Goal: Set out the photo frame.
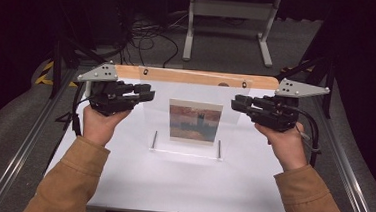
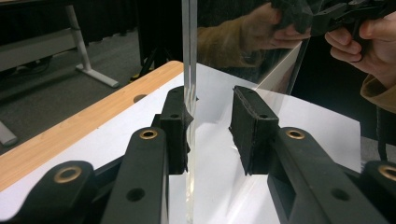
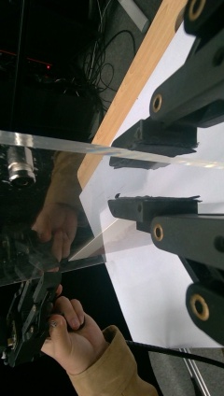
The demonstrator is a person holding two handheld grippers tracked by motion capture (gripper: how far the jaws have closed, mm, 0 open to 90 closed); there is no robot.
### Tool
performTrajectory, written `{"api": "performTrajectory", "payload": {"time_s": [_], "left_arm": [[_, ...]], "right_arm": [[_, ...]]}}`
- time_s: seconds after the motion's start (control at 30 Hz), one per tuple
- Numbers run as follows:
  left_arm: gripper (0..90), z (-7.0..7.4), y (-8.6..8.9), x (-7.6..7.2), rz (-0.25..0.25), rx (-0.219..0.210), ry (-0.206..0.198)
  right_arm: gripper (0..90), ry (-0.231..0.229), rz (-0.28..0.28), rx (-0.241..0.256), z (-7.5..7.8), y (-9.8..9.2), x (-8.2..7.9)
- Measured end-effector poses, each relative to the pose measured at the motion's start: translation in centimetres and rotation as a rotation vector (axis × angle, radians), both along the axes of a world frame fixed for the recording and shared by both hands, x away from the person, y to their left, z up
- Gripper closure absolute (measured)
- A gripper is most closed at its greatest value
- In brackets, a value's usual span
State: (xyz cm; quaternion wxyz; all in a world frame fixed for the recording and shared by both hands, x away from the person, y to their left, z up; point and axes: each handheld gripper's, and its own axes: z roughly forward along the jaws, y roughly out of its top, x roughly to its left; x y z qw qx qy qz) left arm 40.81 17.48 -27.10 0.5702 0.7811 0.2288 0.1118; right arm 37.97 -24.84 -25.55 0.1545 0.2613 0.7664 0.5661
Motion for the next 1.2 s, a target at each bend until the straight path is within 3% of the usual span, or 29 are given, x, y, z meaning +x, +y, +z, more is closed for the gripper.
{"api": "performTrajectory", "payload": {"time_s": [0.17, 0.4, 0.7, 0.97, 1.2], "left_arm": [[67.5, 0.0, 0.0, 0.0, 0.002, 0.000, -0.008], [67.7, -0.1, -0.3, 0.7, 0.023, -0.014, 0.025], [66.7, -0.4, -0.3, 1.7, 0.033, -0.034, 0.036], [65.2, -0.4, -0.5, 2.1, 0.055, -0.030, 0.047], [65.5, -0.5, -0.4, 2.4, 0.065, -0.040, 0.055]], "right_arm": [[71.6, -0.008, 0.006, -0.001, 0.0, 0.0, 0.2], [69.7, 0.025, -0.009, 0.011, 0.0, -0.2, 1.6], [68.2, 0.011, -0.026, 0.022, -0.3, 0.0, 2.5], [66.0, -0.018, -0.061, -0.001, -0.3, 0.5, 2.9], [65.3, -0.010, -0.058, -0.013, 0.0, 0.6, 3.7]]}}
